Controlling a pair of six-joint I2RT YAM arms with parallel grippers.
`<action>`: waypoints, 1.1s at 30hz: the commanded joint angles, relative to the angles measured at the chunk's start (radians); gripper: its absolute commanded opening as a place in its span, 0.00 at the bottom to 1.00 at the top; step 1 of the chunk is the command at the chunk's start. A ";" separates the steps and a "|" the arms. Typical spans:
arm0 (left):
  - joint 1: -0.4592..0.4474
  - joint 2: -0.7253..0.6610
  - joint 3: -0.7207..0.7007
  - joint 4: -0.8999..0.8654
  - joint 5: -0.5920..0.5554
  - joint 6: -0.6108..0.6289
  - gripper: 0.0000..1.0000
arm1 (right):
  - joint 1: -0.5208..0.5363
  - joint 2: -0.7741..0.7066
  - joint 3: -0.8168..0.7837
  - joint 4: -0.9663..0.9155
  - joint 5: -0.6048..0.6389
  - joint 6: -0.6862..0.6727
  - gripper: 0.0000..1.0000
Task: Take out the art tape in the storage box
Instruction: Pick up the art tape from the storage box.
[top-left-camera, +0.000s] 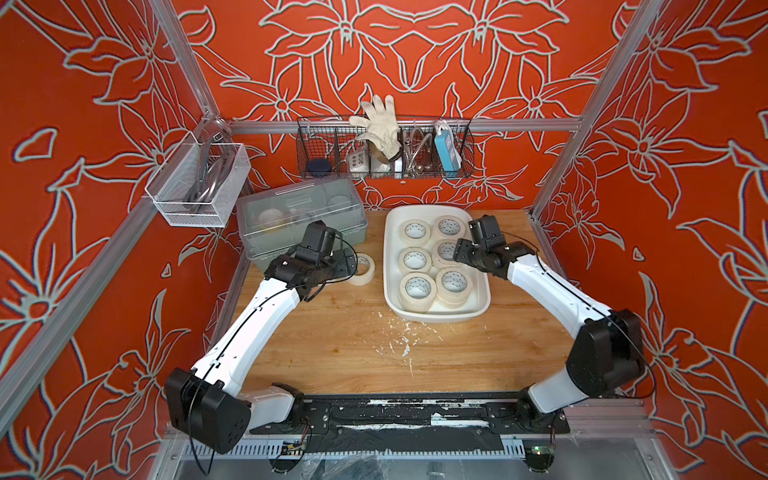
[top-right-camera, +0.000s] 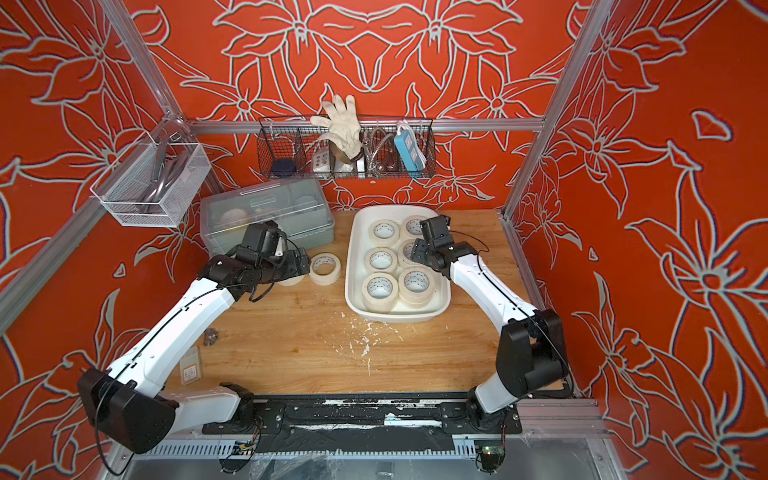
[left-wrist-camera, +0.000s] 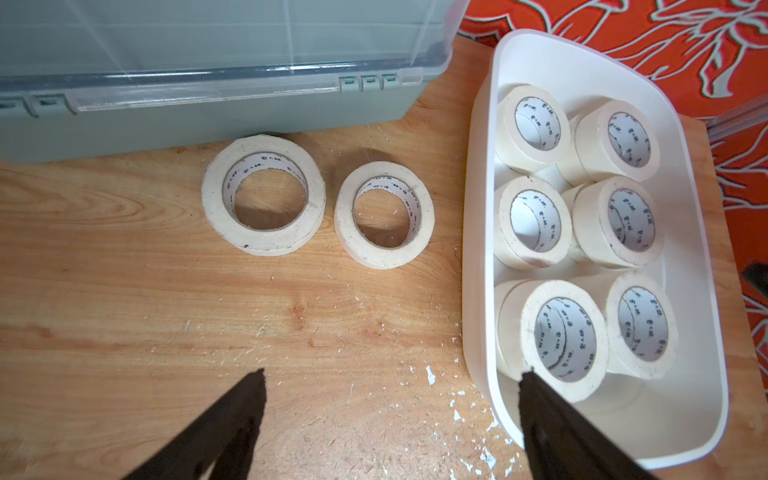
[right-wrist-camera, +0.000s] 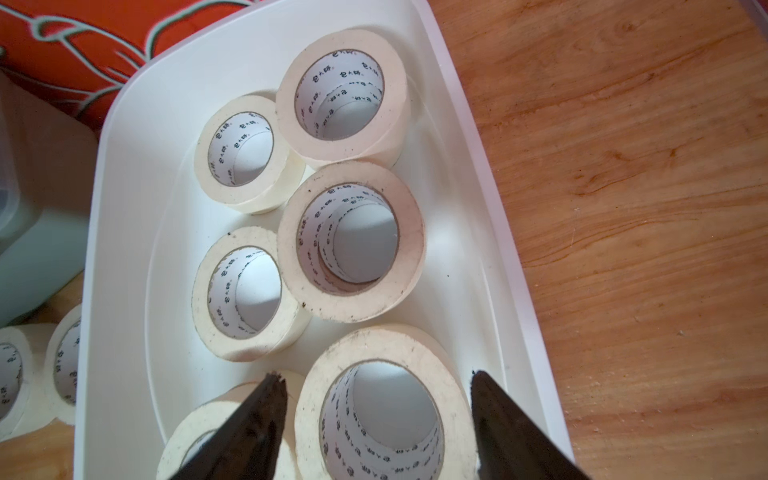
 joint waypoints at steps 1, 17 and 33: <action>-0.037 -0.057 0.001 -0.044 -0.048 0.043 0.94 | -0.024 0.073 0.071 -0.045 -0.034 0.020 0.72; -0.115 -0.131 -0.063 -0.073 -0.071 0.014 0.96 | -0.095 0.353 0.336 -0.149 -0.133 0.017 0.66; -0.124 -0.126 -0.071 -0.072 -0.068 -0.014 0.95 | -0.097 0.437 0.350 -0.180 -0.092 0.039 0.66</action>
